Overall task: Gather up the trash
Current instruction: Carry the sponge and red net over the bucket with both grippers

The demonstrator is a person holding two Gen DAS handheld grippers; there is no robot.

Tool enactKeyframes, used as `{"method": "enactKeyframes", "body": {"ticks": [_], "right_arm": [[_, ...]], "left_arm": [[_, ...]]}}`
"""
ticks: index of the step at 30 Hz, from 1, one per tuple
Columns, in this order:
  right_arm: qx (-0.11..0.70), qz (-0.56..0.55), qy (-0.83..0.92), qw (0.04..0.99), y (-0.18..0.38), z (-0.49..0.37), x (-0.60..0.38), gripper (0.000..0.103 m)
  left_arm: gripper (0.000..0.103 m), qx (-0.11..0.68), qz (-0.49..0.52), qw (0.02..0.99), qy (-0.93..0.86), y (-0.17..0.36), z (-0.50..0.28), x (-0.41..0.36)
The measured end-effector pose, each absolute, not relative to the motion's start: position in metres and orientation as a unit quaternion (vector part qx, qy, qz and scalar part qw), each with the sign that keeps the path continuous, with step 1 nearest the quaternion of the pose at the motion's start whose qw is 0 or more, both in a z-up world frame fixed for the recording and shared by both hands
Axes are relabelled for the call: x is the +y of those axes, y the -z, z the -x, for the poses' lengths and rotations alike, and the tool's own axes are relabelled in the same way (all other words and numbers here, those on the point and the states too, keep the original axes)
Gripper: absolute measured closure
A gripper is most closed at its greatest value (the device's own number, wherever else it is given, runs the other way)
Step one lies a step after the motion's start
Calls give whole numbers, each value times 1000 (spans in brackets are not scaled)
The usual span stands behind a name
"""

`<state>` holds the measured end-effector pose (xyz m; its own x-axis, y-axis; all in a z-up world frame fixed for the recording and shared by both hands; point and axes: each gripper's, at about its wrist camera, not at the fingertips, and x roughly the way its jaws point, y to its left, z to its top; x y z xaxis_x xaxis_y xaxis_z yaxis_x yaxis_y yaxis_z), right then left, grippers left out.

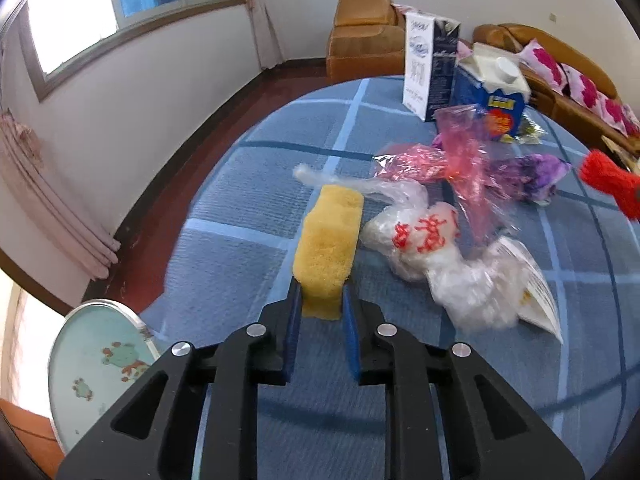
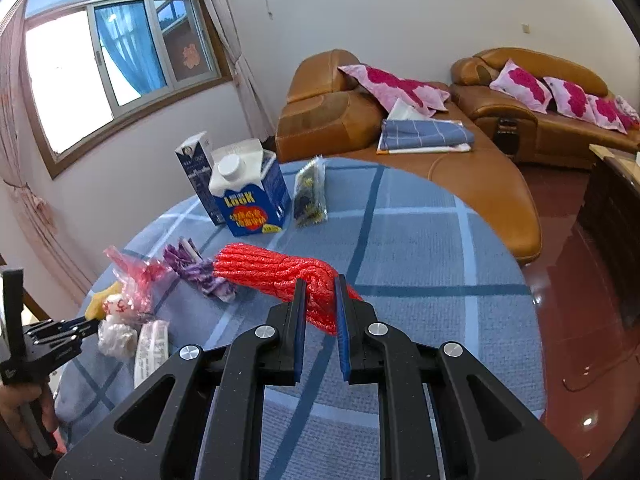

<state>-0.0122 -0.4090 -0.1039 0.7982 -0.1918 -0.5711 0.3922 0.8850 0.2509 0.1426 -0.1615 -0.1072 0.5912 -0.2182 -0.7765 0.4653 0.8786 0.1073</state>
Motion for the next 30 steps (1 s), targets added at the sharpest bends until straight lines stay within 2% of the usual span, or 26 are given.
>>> {"method": "enactKeyframes", "body": {"ticks": [6, 14, 30], "right_arm": [[255, -174, 132, 942, 83, 5, -393, 89], [246, -121, 22, 961, 64, -32, -314, 88], [281, -31, -121, 952, 73, -96, -178, 88]], "left_arm": [[84, 386, -160, 886, 199, 84, -111, -127], [84, 378, -157, 899, 156, 72, -82, -50], [84, 394, -154, 903, 69, 80, -71, 56]]}}
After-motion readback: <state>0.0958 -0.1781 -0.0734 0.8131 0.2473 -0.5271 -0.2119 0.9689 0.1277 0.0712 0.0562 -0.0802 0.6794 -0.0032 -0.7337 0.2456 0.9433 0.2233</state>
